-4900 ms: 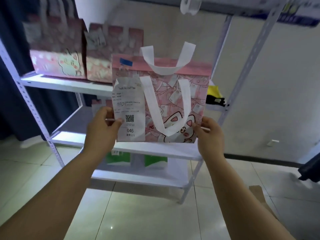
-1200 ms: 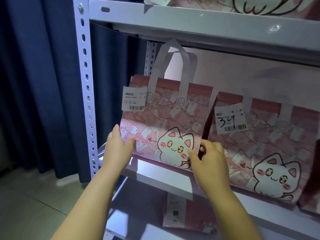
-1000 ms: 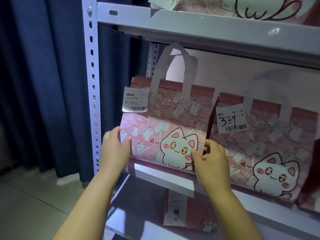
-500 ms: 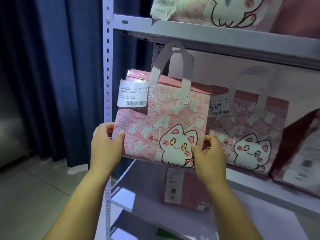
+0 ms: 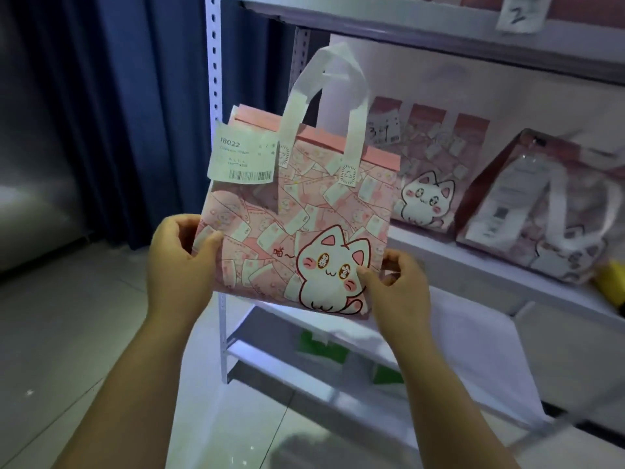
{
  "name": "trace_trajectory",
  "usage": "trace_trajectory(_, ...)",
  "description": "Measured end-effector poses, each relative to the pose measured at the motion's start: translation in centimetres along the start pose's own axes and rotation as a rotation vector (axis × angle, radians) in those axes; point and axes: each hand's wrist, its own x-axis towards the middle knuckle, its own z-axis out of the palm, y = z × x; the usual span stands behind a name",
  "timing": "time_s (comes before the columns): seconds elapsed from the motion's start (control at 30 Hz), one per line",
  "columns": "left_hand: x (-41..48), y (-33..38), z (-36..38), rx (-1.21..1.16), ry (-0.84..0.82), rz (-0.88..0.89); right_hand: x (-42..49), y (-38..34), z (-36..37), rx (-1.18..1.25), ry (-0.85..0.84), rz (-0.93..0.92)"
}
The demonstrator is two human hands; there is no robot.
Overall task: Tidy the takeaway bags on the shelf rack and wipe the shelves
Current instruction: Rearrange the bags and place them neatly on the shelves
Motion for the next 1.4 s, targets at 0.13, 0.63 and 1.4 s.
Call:
trace_trajectory(0.13, -4.1, 0.2, -0.5, 0.043, -0.056, -0.063, -3.7, 1.3, -2.5, -0.048, -0.016, 0.054)
trace_trajectory(0.63, -11.8, -8.2, 2.4, 0.119, -0.49, -0.28, -12.0, 10.6, -4.7, -0.218, 0.147, 0.419)
trace_trajectory(1.4, -16.6, -34.2, 5.6, 0.348, -0.525, -0.556, -11.8, 34.2, 11.7, -0.374, -0.083, 0.646)
